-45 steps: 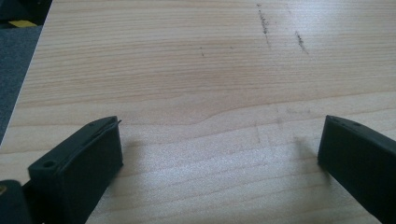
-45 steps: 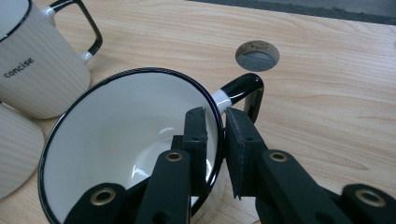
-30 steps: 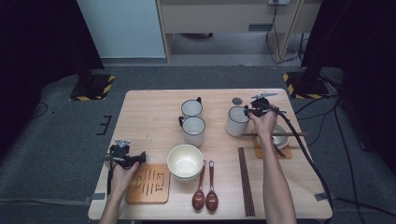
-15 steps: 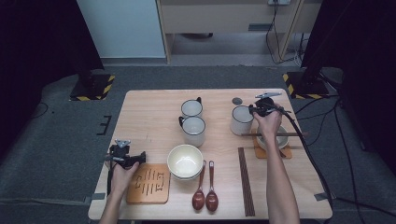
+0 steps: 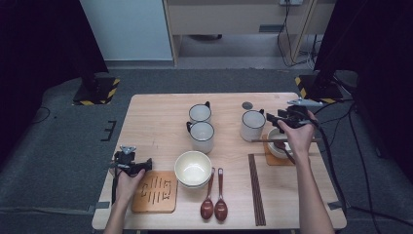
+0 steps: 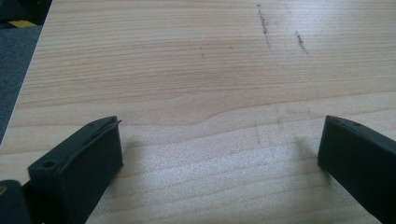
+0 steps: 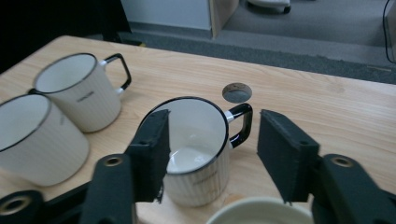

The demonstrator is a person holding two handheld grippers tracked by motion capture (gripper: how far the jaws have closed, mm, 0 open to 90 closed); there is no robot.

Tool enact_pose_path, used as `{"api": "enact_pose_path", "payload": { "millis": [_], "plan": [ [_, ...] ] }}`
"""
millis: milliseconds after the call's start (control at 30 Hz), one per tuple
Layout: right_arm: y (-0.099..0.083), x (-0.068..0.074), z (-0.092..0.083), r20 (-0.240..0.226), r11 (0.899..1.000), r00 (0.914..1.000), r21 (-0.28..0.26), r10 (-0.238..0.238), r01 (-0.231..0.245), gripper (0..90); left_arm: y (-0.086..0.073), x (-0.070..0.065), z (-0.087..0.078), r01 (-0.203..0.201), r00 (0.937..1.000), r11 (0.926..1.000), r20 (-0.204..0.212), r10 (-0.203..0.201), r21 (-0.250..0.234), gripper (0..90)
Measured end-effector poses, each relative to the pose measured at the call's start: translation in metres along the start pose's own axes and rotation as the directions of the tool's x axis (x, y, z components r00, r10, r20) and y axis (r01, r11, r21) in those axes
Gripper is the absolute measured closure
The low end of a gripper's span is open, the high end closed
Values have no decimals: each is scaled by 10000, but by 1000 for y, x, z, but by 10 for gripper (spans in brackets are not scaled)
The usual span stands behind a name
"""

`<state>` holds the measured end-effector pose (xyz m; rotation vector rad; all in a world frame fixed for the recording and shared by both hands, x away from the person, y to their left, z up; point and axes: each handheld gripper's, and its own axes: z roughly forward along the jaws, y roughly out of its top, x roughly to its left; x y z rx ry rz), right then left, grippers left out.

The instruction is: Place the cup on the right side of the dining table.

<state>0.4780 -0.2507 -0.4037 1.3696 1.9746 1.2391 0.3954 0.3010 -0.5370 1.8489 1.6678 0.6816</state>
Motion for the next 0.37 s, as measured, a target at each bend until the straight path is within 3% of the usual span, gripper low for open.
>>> {"api": "enact_pose_path", "payload": {
  "millis": [33, 133, 367],
  "plan": [
    [-5, 0, -18, 177, 9996, 9998, -273, 68, -64, 352, 0, 0, 0, -1, 10000, 10000, 0, 1, 0, 0],
    [-16, -1, -40, 327, 9979, 9991, -588, 275, -255, 305, 0, 0, 0, 0, 10000, 10000, 1, 0, 0, 0],
    [-49, -2, -66, 397, 9981, 9984, -467, 412, -394, 263, 0, 0, 0, -2, 10000, 10000, 1, 2, 0, 0]
  ]
}}
